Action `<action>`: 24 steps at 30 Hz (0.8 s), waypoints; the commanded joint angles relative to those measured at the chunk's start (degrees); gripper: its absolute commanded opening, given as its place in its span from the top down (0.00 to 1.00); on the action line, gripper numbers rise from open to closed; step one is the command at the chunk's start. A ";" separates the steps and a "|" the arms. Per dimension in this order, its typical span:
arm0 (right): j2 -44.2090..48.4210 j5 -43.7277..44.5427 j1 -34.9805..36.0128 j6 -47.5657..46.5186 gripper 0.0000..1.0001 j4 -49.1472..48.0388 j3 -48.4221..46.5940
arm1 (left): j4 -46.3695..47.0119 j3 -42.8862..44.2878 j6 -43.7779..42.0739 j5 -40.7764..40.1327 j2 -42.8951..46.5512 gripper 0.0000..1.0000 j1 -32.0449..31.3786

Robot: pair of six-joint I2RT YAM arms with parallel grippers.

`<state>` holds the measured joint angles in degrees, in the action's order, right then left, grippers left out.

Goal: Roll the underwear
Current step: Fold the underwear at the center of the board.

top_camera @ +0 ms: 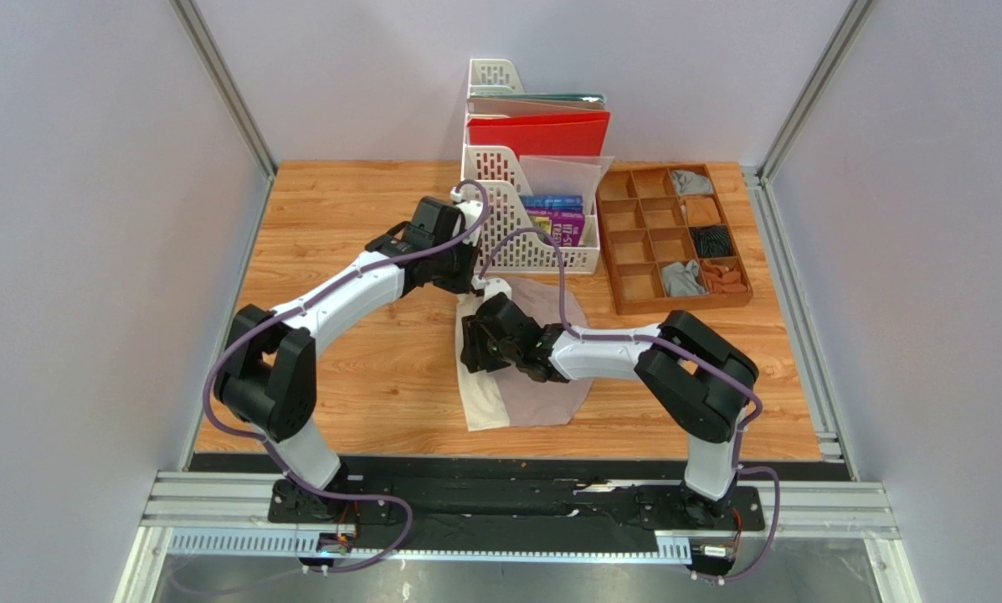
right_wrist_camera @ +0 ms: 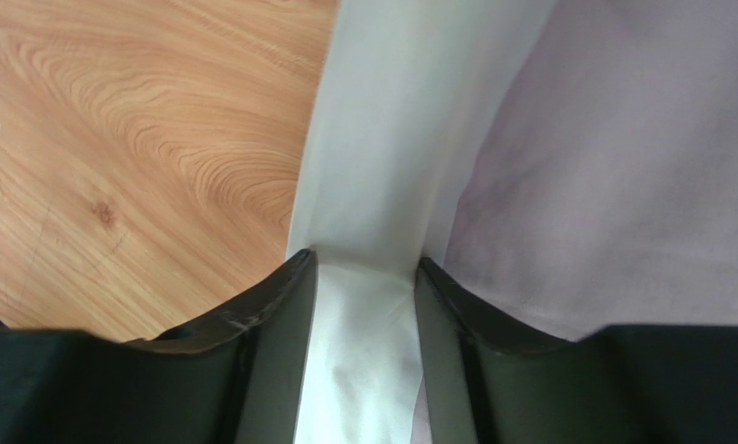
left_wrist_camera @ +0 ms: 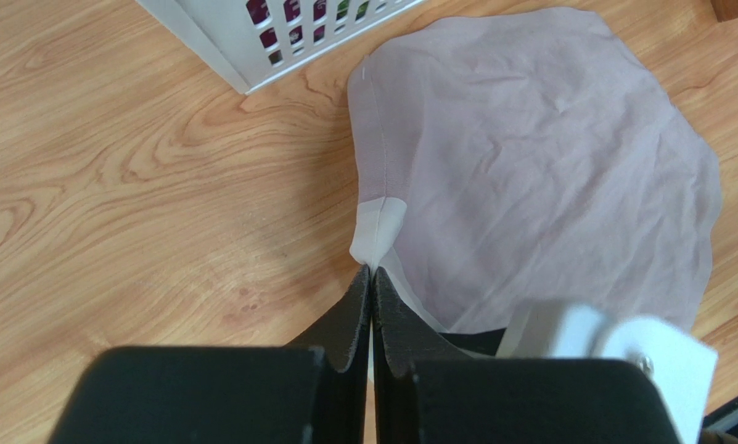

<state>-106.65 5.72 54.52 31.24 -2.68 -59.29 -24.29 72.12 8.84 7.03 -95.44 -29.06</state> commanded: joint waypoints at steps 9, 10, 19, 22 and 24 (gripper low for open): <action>15.85 1.75 -0.64 -3.83 0.48 5.74 8.90 | 1.88 2.42 -1.90 2.55 -0.63 1.00 1.11; 17.60 2.28 -0.73 -3.21 0.48 6.28 9.88 | 1.97 2.15 -2.07 2.47 -0.37 1.00 1.11; 17.27 5.62 -1.43 1.62 0.51 5.58 14.90 | 4.25 -3.12 -2.43 6.33 3.59 1.00 1.11; 15.07 5.54 -2.31 1.80 0.52 4.61 14.81 | 5.83 -5.40 -2.07 7.21 5.35 1.00 1.02; 14.02 5.71 -2.32 1.89 0.52 3.82 14.73 | 6.71 -7.33 -2.07 7.83 6.93 1.00 0.67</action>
<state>-90.83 9.21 52.86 31.70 3.90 -44.29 -21.06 67.33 7.92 12.34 -92.95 -28.08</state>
